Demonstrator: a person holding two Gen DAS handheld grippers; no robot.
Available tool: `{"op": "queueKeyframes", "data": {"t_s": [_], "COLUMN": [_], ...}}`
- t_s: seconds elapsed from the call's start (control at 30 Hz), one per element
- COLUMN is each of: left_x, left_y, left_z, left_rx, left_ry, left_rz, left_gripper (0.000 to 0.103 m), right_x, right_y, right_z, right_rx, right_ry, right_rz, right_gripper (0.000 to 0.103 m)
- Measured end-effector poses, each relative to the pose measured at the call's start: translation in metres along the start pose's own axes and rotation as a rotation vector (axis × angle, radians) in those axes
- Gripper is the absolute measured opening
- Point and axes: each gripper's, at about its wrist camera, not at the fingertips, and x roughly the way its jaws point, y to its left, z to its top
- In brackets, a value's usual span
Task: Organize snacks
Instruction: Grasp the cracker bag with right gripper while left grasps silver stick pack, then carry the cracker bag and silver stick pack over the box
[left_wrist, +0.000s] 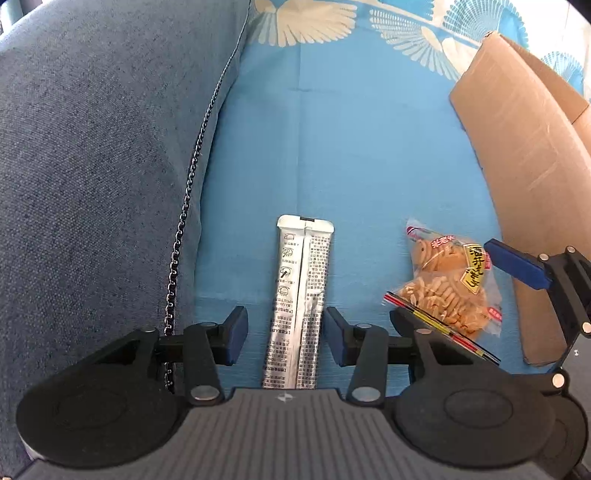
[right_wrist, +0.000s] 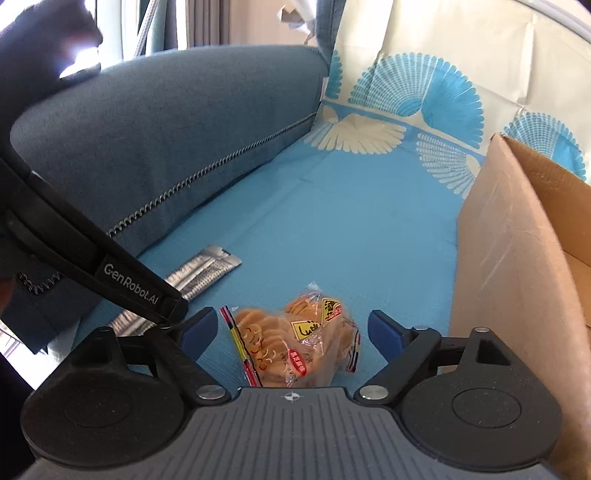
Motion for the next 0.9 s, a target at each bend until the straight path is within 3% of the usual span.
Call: {"op": "queueKeyframes", "data": {"t_s": [0.17,0.3,0.47,0.6,0.7,0.9], "left_x": [0.006,0.005,0.005,-0.006,-0.019,-0.047], "left_y": [-0.003,-0.007,-0.010,-0.008,-0.005,0.001], "left_z": [0.006,0.005,0.003,0.000,-0.004,-0.017], "left_rx": [0.007,0.026,0.031,0.017,0.011,-0.016], "left_ry": [0.012,0.001,-0.016,-0.071,-0.120,-0.216], "left_rz": [0.013,0.012,0.015,-0.007,-0.023,-0.043], "left_gripper": [0.048,0.036,0.027,0.025,0.025,0.025], "right_x": [0.000,-0.002,-0.011,-0.021,-0.030,-0.049], "right_y": [0.002,0.005,0.010,0.014,0.017,0.020], "right_z": [-0.003,-0.005,-0.007,-0.010,-0.013,-0.016], "right_rx": [-0.030,-0.065,-0.097,-0.121,-0.134,-0.134], "right_ry": [0.002,-0.008,-0.020,-0.036,-0.057,-0.110], "right_rz": [0.008,0.002,-0.007,-0.016,-0.020,-0.035], "right_gripper": [0.072,0.065,0.052,0.049,0.039,0.038]}}
